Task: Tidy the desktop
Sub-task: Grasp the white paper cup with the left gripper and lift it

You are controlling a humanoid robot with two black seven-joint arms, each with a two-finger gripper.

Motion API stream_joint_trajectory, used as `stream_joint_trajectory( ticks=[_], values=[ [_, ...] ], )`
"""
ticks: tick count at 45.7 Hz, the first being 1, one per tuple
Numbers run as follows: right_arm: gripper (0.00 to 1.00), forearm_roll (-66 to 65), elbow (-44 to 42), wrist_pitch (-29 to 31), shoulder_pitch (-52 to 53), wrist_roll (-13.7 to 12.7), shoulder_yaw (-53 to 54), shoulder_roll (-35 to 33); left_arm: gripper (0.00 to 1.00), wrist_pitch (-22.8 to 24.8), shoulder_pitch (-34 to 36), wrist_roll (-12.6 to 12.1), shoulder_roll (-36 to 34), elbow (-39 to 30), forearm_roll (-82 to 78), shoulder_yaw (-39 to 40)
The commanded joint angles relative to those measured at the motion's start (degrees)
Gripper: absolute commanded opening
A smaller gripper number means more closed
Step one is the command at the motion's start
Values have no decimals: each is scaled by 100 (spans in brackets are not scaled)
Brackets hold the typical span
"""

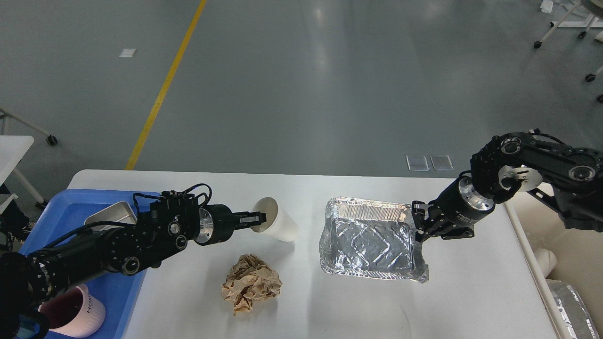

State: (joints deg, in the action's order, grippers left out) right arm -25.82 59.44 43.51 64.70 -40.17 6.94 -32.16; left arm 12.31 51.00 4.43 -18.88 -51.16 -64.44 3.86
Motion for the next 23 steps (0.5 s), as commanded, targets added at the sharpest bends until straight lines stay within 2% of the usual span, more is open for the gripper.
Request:
stream_joint_trajectory(
  ticks=[1, 10, 23],
  values=[
    [0, -2, 23, 0, -10, 0, -9, -36, 3, 26, 42, 5, -598, -570, 1, 0],
    [0, -2, 23, -9, -19, 0, -9, -27, 4, 17, 25, 5, -1749, -1537, -7, 18],
    [0, -11, 23, -9, -37, 0, -9, -27, 5, 88, 7, 76, -3903, -3277, -16, 88]
  ],
)
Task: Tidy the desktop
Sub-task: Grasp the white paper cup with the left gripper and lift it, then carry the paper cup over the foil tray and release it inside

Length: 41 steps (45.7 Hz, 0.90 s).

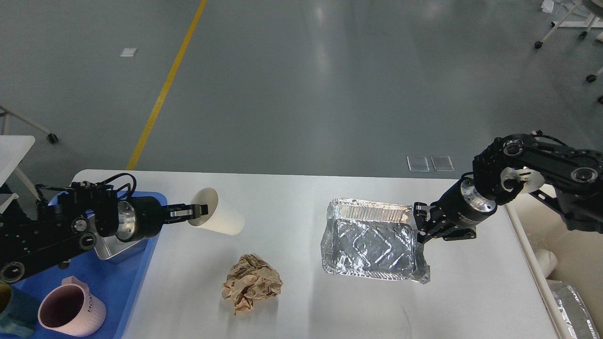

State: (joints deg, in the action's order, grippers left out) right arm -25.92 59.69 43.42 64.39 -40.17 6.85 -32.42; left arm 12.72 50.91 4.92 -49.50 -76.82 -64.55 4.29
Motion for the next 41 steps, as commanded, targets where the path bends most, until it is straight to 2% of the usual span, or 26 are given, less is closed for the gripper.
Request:
stream_joint_trajectory(
  ticks=[1, 7, 18, 28, 41],
  values=[
    [0, -1, -1, -1, -6, 0, -8, -1, 5, 55, 33, 36, -998, -842, -5, 46],
    [0, -1, -1, -1, -6, 0, -8, -1, 5, 169, 68, 106, -1571, -1300, -5, 212],
    [0, 8, 105, 8, 3, 0, -8, -10, 5, 635, 446, 97, -1431, -1300, 65, 995],
    [0, 61, 201, 78, 144, 0, -52, -45, 6, 653, 1026, 80, -368, -1107, 92, 995],
    [0, 78, 201, 87, 337, 0, -210, -19, 7, 670, 1149, 141, 1284, -580, 92, 925]
  ],
)
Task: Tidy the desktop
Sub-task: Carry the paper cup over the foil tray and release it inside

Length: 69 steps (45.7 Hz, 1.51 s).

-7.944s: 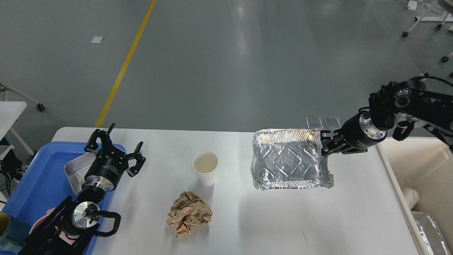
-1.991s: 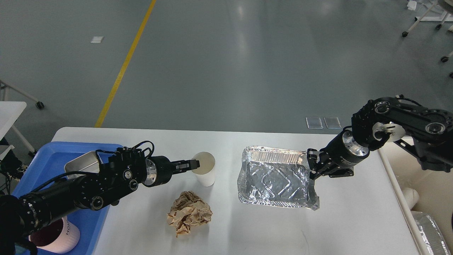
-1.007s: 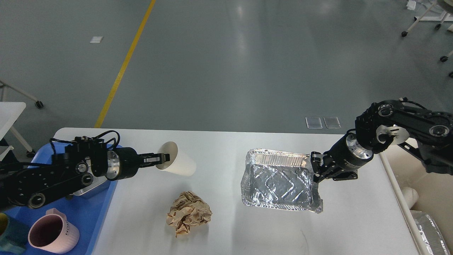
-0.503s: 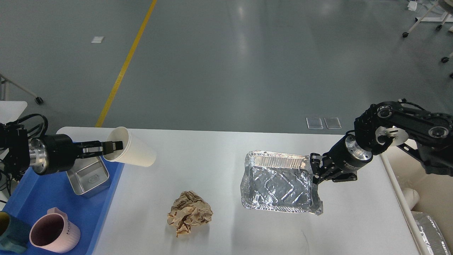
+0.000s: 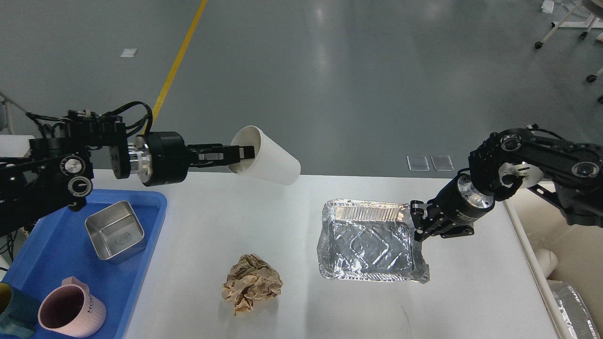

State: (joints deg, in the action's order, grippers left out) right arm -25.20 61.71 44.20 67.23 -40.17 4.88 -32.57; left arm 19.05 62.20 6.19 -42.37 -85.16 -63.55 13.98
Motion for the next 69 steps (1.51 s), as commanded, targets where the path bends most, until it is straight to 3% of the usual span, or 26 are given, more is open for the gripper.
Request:
stream_joint_trajectory(
  ticks=[1, 14, 30, 37, 40, 42, 46, 48, 56, 69],
  values=[
    [0, 15, -1, 9, 53, 0, -13, -4, 7, 55, 29, 31, 667, 306, -8, -70],
    [0, 6, -1, 9, 80, 0, -5, 22, 9, 55, 319, 49, 1924, 1220, -34, -940],
    [0, 6, 95, 0, 115, 0, -13, -22, 10, -59, 108, 31, 3357, 2486, -114, -1020],
    [0, 6, 122, 0, 124, 0, -13, -22, 12, -366, 55, 31, 3840, 2864, -114, -1011],
    [0, 15, 122, 0, 124, 0, -13, -13, 17, -419, 29, 14, 4016, 2987, -105, -1011],
    [0, 15, 122, 0, 133, 0, -13, -13, 27, -446, 20, 14, 4113, 3084, -105, -1011],
    [0, 15, 122, 0, 133, 0, -13, -13, 68, -533, 20, -13, 4298, 3268, -78, -993],
    [0, 15, 122, 1, 133, 0, -13, -13, 79, -603, -15, -13, 4368, 3313, -52, -985],
    [0, 15, 122, 0, 141, 0, -13, -22, 87, -727, -120, 5, 4447, 3313, 1, -870],
    [0, 15, 122, 0, 133, 0, -13, -83, 87, -815, -182, 31, 4246, 3304, 220, 26]
  ],
)
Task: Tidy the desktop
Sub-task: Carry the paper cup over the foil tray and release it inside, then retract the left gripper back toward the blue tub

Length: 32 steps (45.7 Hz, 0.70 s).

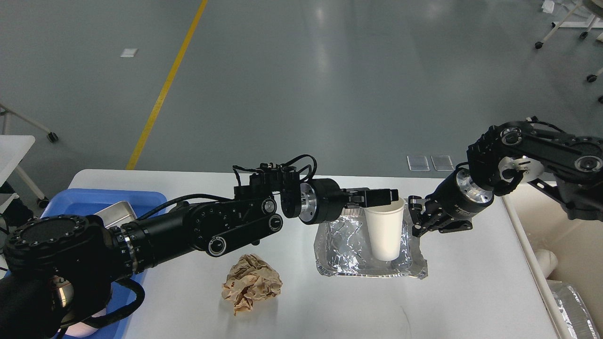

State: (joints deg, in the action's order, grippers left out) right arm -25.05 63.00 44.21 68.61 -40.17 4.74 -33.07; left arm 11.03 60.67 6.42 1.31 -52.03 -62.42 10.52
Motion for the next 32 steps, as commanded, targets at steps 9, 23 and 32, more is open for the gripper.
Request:
stream_joint_trajectory(
  ticks=[9, 23, 32],
  values=[
    [0, 0, -16, 0, -5, 0, 0, -68, 87, -22, -47, 8, -298, -18, 116, 512],
    [0, 219, -42, 26, -23, 0, 0, -130, 87, 39, -530, 17, -1114, -369, 125, 1039],
    [0, 307, -86, 17, -84, 9, 62, -112, 88, 206, -1136, 17, -2555, -1133, 169, 1566]
  ],
)
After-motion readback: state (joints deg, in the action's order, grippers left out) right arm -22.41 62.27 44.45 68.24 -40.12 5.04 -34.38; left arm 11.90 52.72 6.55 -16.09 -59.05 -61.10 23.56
